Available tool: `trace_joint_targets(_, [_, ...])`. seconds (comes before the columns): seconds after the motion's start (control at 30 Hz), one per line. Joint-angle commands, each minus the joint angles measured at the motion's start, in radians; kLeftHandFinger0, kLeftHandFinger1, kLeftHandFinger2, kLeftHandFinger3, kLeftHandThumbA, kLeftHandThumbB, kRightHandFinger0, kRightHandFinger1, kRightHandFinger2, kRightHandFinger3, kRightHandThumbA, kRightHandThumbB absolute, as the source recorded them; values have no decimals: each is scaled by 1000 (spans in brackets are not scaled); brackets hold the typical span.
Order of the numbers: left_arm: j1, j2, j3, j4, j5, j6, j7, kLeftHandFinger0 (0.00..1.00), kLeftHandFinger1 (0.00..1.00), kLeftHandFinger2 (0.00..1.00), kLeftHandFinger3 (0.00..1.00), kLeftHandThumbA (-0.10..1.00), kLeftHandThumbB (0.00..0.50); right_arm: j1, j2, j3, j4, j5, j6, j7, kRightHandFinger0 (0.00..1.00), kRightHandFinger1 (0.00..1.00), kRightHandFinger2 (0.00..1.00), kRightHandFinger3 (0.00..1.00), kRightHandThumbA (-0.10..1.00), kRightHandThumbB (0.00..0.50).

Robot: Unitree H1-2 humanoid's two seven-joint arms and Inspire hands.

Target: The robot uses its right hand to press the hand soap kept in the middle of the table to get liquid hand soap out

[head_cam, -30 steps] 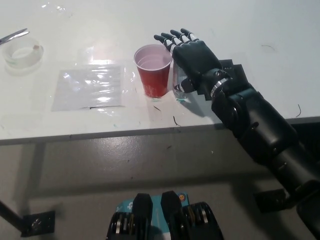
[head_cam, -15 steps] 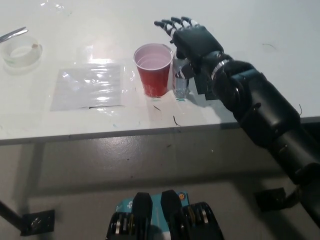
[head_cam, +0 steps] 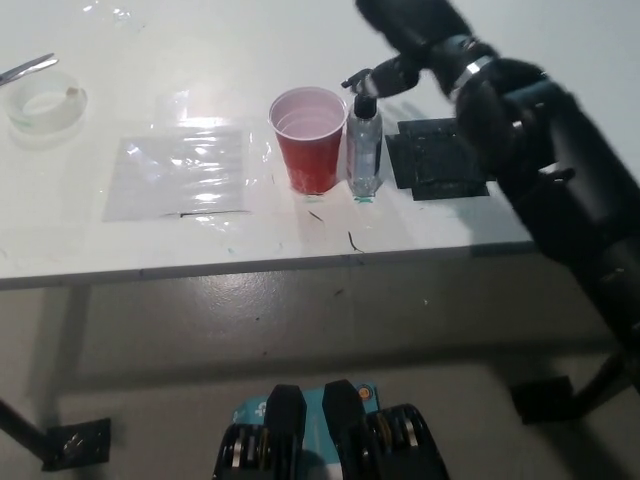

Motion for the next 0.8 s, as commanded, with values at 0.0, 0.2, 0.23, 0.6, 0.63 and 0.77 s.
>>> trace_joint_targets(0.0, [4,27,10,-26,-9,-25,-9,338,479,621,856,1000,120,-19,-65,-61,-128,51,105,116,1000,1000,1000,1000,1000,377])
trace_joint_targets(0.2, [10,24,15,-34,-4,-19,3,346,478,603,858,1000,115,53,-131,-149,-301,115,193,193,1000,1000,1000,1000,1000,313])
trace_joint_targets(0.23, [8,25,17,-24,-6,-26,-1,339,475,602,855,1000,103,71,-136,-169,-337,130,231,210,1000,1000,1000,1000,1000,325])
trace_joint_targets(0.6, [4,25,19,-20,-2,-21,5,339,479,597,834,1000,98,343,-148,-402,-538,316,311,193,1000,1000,1000,1000,1000,262])
trace_joint_targets(0.63, [3,28,17,-13,4,-27,3,345,484,597,839,1000,105,392,-149,-437,-534,331,284,159,1000,1000,1000,1000,1000,251])
trace_joint_targets(0.77, [-2,25,20,-2,4,-40,2,303,468,579,830,1000,106,465,-138,-499,-515,368,273,138,1000,1000,1000,1000,1000,196])
